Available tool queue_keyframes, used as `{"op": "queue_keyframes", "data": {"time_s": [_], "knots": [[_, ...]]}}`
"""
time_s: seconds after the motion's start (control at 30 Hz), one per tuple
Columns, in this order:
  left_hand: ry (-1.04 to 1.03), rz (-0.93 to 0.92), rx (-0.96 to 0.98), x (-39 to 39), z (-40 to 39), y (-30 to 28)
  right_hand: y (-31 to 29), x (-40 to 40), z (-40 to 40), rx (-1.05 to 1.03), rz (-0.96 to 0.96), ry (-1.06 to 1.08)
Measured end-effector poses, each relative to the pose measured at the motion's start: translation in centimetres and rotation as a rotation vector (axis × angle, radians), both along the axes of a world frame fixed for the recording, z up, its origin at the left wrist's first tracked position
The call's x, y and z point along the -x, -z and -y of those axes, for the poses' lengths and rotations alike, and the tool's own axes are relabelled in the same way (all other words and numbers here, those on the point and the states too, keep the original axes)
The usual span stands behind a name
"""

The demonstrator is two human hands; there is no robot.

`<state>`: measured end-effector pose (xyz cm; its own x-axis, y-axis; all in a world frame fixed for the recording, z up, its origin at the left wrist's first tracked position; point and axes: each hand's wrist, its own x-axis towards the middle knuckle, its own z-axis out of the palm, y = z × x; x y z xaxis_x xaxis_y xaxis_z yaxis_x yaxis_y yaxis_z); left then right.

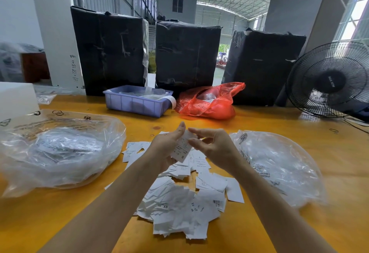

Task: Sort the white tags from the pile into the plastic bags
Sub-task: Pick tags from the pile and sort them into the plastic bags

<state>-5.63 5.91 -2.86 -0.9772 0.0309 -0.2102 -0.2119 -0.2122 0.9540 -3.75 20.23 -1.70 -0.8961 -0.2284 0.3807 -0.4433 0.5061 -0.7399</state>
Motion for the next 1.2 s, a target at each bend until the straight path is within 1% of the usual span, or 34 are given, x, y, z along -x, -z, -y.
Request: {"op": "queue_keyframes", "data": {"time_s": [0.1,0.17,0.23,0.33,0.4,0.47,0.53,0.63,0.73,0.8,0.83,0.9,0.93,1.03,1.1,1.13,1.2], "knots": [[-0.011,-0.013,0.0,-0.1,0.0,0.1,0.1,0.0,0.0,0.043,0.018,-0.029],[0.029,-0.014,0.021,-0.2,-0.1,0.0,0.1,0.1,-0.1,0.183,0.043,-0.001],[0.099,-0.01,0.051,-0.3,0.0,-0.3,0.0,0.3,-0.4,0.348,0.113,0.043],[0.157,-0.035,0.169,-0.3,0.5,-0.6,-0.2,0.7,-1.1,0.473,0.256,0.135],[0.168,-0.065,0.264,-0.2,1.1,-0.6,-0.3,0.8,-1.4,0.502,0.33,0.19],[0.193,-0.075,0.311,0.0,1.5,-0.7,-0.3,0.8,-1.5,0.496,0.353,0.219],[0.24,-0.072,0.358,0.0,1.9,-0.9,-0.5,0.8,-1.5,0.479,0.33,0.231],[0.279,-0.072,0.411,-0.1,2.5,-1.4,-1.1,0.5,-1.7,0.437,0.23,0.229],[0.213,-0.098,0.463,0.0,3.9,-2.3,-2.3,0.3,-3.1,0.305,0.106,0.262],[0.098,-0.118,0.57,0.2,5.8,-3.0,-3.2,0.6,-5.3,0.122,0.062,0.33],[0.025,-0.128,0.657,0.4,7.1,-3.3,-3.5,0.8,-6.7,-0.013,0.058,0.398],[-0.155,-0.135,0.838,0.8,10.5,-3.6,-3.3,1.6,-9.8,-0.282,0.119,0.542],[-0.256,-0.124,0.917,0.9,12.5,-3.6,-2.8,2.0,-11.3,-0.373,0.178,0.597],[-0.503,-0.031,1.097,0.5,17.5,-3.3,-0.8,3.3,-14.2,-0.543,0.342,0.665],[-0.586,0.032,1.189,-0.1,19.1,-2.9,0.6,4.0,-15.0,-0.723,0.38,0.669],[-0.603,0.049,1.23,-0.3,19.3,-2.6,1.1,4.1,-15.1,-0.818,0.362,0.676],[-0.604,0.066,1.307,-0.3,19.1,-2.2,2.0,3.9,-14.8,-0.856,0.318,0.694]]}}
